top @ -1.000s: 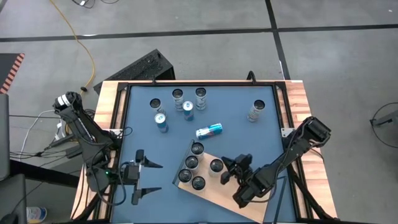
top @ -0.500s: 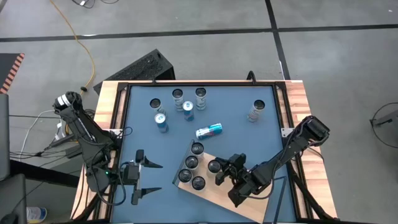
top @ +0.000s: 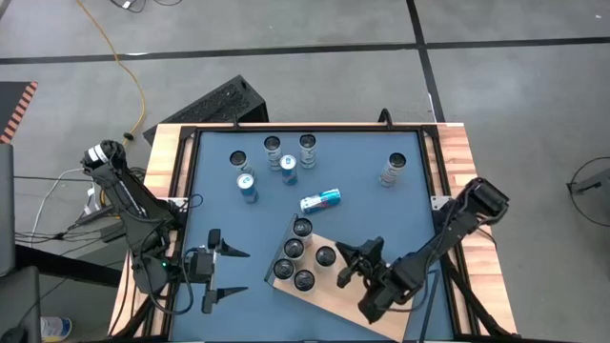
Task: Place canned beverage on shelf
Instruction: Adjust the white yellow soda cans on the shelf
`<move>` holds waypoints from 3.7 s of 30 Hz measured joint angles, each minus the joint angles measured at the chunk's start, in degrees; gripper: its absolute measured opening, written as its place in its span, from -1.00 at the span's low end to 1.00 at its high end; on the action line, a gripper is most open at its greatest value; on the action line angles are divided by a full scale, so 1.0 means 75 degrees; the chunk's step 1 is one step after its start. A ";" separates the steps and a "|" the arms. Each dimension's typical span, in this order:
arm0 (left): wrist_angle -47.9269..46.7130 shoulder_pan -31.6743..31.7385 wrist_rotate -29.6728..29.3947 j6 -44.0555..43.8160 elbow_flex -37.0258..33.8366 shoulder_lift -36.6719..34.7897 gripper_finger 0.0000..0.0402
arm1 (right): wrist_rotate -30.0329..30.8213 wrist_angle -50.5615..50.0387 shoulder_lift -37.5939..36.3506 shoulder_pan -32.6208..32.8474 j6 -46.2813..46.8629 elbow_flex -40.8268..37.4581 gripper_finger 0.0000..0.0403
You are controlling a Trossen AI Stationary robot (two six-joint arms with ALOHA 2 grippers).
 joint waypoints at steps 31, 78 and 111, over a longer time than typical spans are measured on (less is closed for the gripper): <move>-0.0004 0.0041 0.0012 -0.0014 0.0000 0.0000 0.73 | -0.1492 0.1781 -0.0003 0.0259 -0.1405 0.0000 -1.00; -0.0119 0.0137 0.0046 -0.0096 0.0000 0.0000 0.73 | -0.0213 0.2077 0.0003 -0.0051 -0.2358 0.0000 -1.00; -0.0137 0.0137 0.0105 -0.0011 0.0000 0.0000 0.73 | -0.1380 0.0143 0.0006 -0.0143 -0.0344 0.0000 -1.00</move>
